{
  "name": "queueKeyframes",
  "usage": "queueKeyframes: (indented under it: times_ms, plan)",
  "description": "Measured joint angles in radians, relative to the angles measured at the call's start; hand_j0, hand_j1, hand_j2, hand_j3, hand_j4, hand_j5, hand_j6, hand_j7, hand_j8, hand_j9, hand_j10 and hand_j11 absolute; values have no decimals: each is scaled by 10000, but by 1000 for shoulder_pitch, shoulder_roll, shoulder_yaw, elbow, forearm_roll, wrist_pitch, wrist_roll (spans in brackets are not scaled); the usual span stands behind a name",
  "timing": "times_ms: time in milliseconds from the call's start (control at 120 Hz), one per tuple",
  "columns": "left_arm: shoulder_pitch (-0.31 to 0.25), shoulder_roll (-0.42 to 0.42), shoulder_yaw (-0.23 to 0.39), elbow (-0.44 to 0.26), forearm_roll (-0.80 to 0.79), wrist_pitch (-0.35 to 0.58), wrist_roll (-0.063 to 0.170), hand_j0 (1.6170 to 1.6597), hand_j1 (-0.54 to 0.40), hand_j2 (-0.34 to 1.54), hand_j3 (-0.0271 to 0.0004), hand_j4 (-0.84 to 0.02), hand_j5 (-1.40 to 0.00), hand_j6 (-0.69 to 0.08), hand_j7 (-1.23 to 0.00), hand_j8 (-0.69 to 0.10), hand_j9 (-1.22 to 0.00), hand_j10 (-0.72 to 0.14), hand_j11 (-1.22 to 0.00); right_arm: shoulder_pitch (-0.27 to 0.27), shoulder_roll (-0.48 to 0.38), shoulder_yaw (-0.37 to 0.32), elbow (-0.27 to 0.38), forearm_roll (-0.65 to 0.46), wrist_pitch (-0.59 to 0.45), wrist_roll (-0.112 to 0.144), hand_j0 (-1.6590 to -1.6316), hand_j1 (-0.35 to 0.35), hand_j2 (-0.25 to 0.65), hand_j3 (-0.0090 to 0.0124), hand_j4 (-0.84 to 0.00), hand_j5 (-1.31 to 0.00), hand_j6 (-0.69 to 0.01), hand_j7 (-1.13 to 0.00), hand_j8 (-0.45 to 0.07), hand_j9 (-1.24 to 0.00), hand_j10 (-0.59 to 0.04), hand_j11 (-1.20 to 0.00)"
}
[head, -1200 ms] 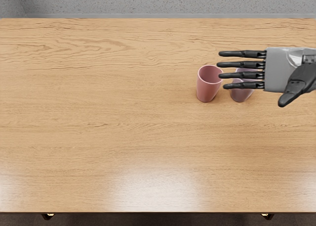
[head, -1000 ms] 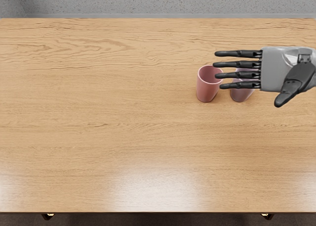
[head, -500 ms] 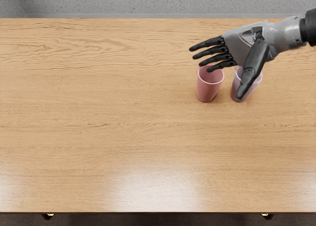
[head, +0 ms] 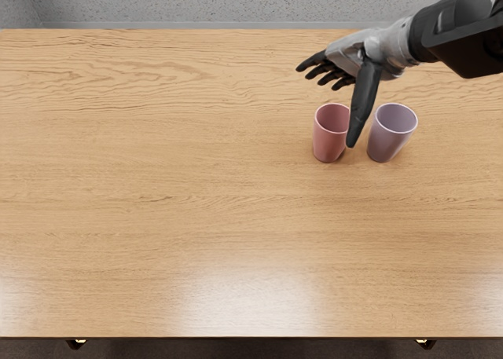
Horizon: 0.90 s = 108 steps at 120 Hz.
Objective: Pick up cup and place in cup with right hand
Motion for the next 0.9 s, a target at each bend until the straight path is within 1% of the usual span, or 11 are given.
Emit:
queueKeyframes:
  times_ms: [58, 100, 192, 267, 350, 442, 492, 650, 817, 900]
  plan:
    - [0, 0, 0, 0, 0, 0, 0, 16581, 3490, -1, 0, 1, 0, 1, 0, 1, 0, 1, 0, 11, 20, -35, 5, -13, -49, 0, -16581, -3088, -69, 0, -354, -440, -360, -438, -355, -440, -349, -439]
    - [0, 0, 0, 0, 0, 0, 0, 16581, 3490, -1, 0, 1, 0, 2, 0, 2, 0, 2, 0, 19, 52, -75, -3, -17, -98, 0, -16581, -3078, -70, 0, -363, -451, -370, -449, -364, -450, -358, -450]
    - [0, 0, 0, 0, 0, 0, 0, 16581, 3490, -1, 0, 1, 0, 1, 0, 1, 0, 1, 0, 66, 110, -170, -13, -19, -223, 0, -16581, -3074, -69, 0, -368, -457, -377, -454, -370, -456, -363, -455]
    - [0, 0, 0, 0, 0, 0, 0, 16581, 3490, -1, 0, 0, 0, 1, 0, 1, 0, 1, 0, 85, 141, -212, -16, -9, -280, 0, -16581, -3082, -67, 0, -361, -448, -370, -446, -364, -447, -357, -447]
    - [0, 0, 0, 0, 0, 0, 0, 16581, 3490, -1, 0, 0, 0, 1, 0, 1, 0, 1, 0, 95, 163, -232, -12, 13, -296, 0, -16581, -3086, -66, 0, -358, -445, -367, -442, -360, -444, -353, -443]
    - [0, 0, 0, 0, 0, 0, 0, 16581, 3490, -1, 0, 0, 0, 0, 0, 0, 0, 0, 0, 104, 170, -245, -7, 60, -257, 0, -16581, -3070, -68, 0, -371, -462, -380, -460, -373, -461, -366, -461]
    - [0, 0, 0, 0, 0, 0, 0, 16581, 3490, -1, 0, 1, 0, 1, 0, 1, 0, 1, 0, 104, 173, -253, -14, 72, -248, 0, -16581, -3058, -69, 0, -381, -475, -390, -473, -383, -474, -376, -474]
    - [-2, 0, 0, 0, 0, 0, 0, 16581, 3490, -1, 0, 2, 0, 2, 0, 2, 0, 2, 0, 71, 246, -272, -118, 77, -238, 0, -16581, -3020, -75, 0, -411, -517, -419, -514, -413, -516, -407, -515]
    - [-3, 0, 0, 0, 0, 0, 0, 16581, 3490, -1, 0, 1, 0, 1, 0, 2, 0, 1, 0, 54, 327, -308, -226, 46, -245, 0, -16581, -2995, -79, 0, -431, -543, -439, -541, -433, -542, -427, -542]
    - [-14, 0, 0, 1, 0, 0, 0, 16581, 3489, -1, 0, 1, 0, 2, 0, 2, 0, 2, 0, 41, 367, -328, -275, 26, -264, 0, -16581, -2950, -86, 0, -469, -592, -478, -590, -472, -592, -465, -591]
